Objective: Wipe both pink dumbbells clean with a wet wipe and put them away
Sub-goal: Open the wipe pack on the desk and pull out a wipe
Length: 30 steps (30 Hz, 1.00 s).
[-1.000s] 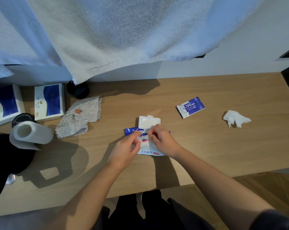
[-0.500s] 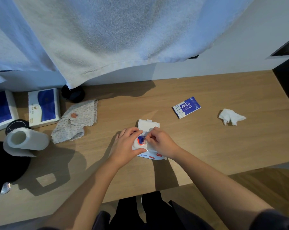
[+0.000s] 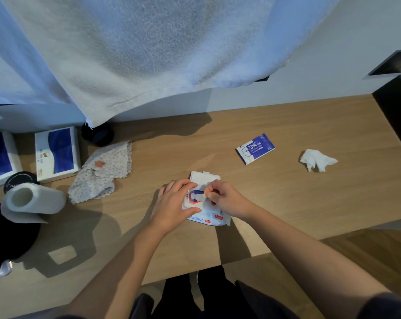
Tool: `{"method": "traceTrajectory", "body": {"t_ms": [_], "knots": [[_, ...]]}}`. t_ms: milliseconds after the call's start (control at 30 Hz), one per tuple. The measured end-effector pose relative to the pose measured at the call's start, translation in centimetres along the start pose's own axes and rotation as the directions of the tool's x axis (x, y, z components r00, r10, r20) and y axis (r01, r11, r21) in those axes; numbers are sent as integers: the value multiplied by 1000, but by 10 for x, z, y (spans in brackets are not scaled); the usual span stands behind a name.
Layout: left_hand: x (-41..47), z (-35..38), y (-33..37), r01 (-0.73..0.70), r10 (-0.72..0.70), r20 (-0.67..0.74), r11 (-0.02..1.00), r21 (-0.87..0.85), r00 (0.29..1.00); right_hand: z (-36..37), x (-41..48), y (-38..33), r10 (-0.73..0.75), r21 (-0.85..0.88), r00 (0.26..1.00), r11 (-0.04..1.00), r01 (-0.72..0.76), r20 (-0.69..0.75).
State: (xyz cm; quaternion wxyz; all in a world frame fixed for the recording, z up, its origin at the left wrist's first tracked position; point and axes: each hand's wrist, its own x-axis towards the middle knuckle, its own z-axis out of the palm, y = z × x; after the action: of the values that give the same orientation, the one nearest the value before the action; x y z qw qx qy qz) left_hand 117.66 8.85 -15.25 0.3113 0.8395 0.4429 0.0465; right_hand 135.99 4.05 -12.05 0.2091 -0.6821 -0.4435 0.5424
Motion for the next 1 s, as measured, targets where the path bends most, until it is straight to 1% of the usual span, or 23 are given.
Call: {"method": "traceTrajectory", "body": {"t_ms": [100, 167, 267, 367, 533, 600, 700, 833, 1000], "knots": [[-1, 0, -3, 21, -21, -22, 1000, -3, 1000, -2, -8, -4, -9, 146, 1000, 989, 10, -3], [-1, 0, -5, 30, -31, -47, 999, -16, 998, -6, -13, -6, -21, 208, 1000, 978, 23, -13], [-2, -2, -3, 38, -38, -47, 999, 0, 998, -12, -19, -10, -30, 309, 999, 950, 40, -35], [-1, -4, -1, 66, -65, -63, 998, 8, 996, -20, -24, -14, -26, 503, 997, 863, 56, -68], [-2, -10, -5, 108, -107, -104, 994, 6, 989, -30, -32, -13, -114, 698, 986, 697, 164, -118], [-3, -12, -7, 112, -111, -108, 994, 4, 988, -39, -34, -20, -139, 713, 978, 669, 209, -156], [-6, -13, -7, 111, -109, -92, 994, 21, 990, -50, -35, -24, -82, 684, 970, 695, 219, -227], [-11, -11, -2, 90, -94, -177, 995, -31, 980, -53, -33, -20, -29, 658, 962, 725, 206, -270], [-6, -8, 10, 132, -141, -277, 990, -52, 950, -49, -34, -17, 49, 712, 959, 681, 172, -278]]}}
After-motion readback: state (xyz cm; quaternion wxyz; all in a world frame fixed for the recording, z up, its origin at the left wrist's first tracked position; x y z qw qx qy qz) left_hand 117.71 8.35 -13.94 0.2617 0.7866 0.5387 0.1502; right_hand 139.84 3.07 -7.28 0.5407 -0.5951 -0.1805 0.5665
